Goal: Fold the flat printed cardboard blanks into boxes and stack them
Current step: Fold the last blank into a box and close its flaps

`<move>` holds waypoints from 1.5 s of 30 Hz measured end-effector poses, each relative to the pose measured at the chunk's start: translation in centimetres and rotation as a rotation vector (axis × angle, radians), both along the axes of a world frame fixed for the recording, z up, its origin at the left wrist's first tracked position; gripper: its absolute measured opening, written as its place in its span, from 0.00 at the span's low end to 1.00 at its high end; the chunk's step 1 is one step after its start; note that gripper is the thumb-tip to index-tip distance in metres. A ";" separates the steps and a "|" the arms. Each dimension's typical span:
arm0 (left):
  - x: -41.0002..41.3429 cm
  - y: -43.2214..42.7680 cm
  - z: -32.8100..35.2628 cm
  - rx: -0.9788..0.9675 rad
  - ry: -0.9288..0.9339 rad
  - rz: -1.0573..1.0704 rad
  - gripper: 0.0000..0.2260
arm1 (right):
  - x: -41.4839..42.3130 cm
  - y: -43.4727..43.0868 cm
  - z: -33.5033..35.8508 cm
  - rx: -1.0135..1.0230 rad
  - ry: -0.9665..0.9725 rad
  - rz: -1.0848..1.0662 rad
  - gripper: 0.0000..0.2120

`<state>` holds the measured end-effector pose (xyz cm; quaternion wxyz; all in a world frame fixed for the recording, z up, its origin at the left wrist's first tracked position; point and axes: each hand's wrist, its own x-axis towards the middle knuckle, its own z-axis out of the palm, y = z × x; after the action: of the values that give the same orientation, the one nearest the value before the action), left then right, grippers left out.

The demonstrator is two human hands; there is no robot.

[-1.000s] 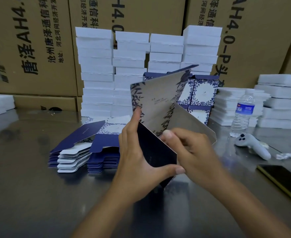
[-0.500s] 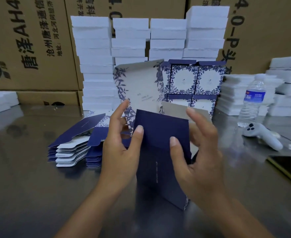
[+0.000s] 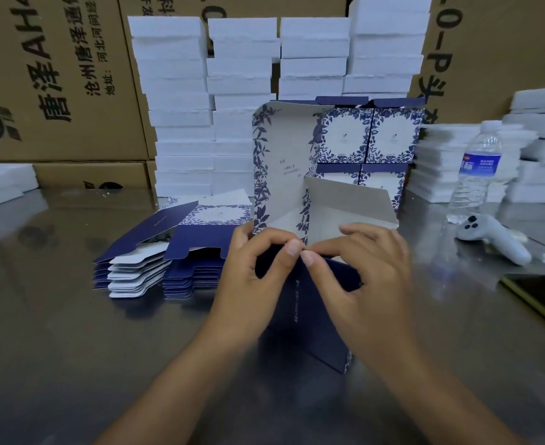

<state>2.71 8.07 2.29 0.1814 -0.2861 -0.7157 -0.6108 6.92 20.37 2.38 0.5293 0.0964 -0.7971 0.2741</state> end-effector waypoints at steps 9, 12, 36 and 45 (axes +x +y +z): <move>-0.1 0.2 -0.1 0.021 -0.114 -0.057 0.07 | -0.1 -1.0 0.0 -0.102 -0.013 0.038 0.06; -0.2 0.3 -0.1 0.008 -0.130 -0.062 0.09 | -0.3 -0.7 -0.2 -0.094 -0.054 0.025 0.08; -2.0 -1.6 -0.4 0.005 0.013 0.142 0.08 | 0.3 0.5 -0.7 0.053 0.143 -0.069 0.14; -2.1 -2.0 -0.6 0.025 0.091 0.230 0.09 | 0.4 0.5 -0.8 0.036 0.182 -0.093 0.16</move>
<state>0.57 6.07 1.72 0.2862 -0.2275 -0.7271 -0.5811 7.30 20.83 1.59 0.6098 0.0935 -0.7542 0.2251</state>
